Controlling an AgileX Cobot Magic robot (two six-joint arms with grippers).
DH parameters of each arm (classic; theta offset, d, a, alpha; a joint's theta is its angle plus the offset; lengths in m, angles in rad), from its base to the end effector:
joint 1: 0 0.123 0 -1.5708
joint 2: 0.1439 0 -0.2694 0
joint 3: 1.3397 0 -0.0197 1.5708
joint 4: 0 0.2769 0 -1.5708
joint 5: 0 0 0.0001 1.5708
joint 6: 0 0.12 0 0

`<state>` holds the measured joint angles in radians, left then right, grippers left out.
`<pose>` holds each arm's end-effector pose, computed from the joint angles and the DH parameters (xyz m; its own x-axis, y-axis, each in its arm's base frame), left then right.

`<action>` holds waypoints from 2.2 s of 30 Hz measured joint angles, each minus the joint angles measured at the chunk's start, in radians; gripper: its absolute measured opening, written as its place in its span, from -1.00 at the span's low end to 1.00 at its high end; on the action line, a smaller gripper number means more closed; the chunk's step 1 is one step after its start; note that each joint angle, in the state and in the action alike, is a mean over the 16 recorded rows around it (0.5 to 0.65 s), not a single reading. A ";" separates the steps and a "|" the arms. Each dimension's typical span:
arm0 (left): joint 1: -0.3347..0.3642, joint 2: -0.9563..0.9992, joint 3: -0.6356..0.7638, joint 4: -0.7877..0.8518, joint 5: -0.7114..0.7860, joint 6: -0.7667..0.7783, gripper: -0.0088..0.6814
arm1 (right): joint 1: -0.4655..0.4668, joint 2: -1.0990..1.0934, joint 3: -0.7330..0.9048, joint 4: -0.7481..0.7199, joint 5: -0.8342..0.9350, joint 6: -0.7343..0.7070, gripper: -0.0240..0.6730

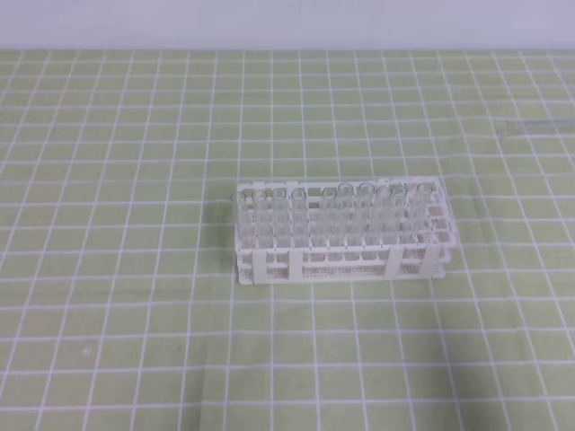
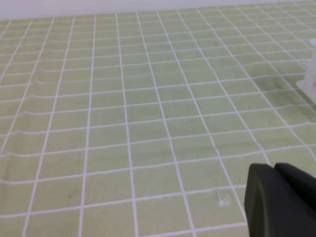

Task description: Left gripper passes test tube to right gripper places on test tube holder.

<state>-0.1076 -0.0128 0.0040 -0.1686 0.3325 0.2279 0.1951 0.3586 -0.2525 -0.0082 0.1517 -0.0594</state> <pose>0.1218 -0.0198 0.1767 -0.2172 0.0921 -0.9718 0.1755 0.9830 0.0539 0.1564 0.0307 0.2467 -0.1532 -0.0990 -0.9832 -0.2035 0.9768 -0.0667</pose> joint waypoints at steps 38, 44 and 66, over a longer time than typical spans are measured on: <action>0.000 -0.009 0.004 -0.035 -0.008 -0.029 -0.98 | -0.181 -0.364 0.254 0.082 0.178 0.002 -0.98; 0.000 -0.005 0.002 -0.036 -0.006 -0.030 -0.98 | -0.181 -0.364 0.254 0.082 0.177 0.002 -0.98; 0.000 0.004 -0.001 -0.035 -0.001 -0.030 -0.98 | -0.181 -0.364 0.254 0.082 0.176 0.002 -0.98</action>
<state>-0.1076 -0.0092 0.0025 -0.2036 0.3318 0.1982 0.0144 -0.0054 0.0015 0.0735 0.3274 -0.0571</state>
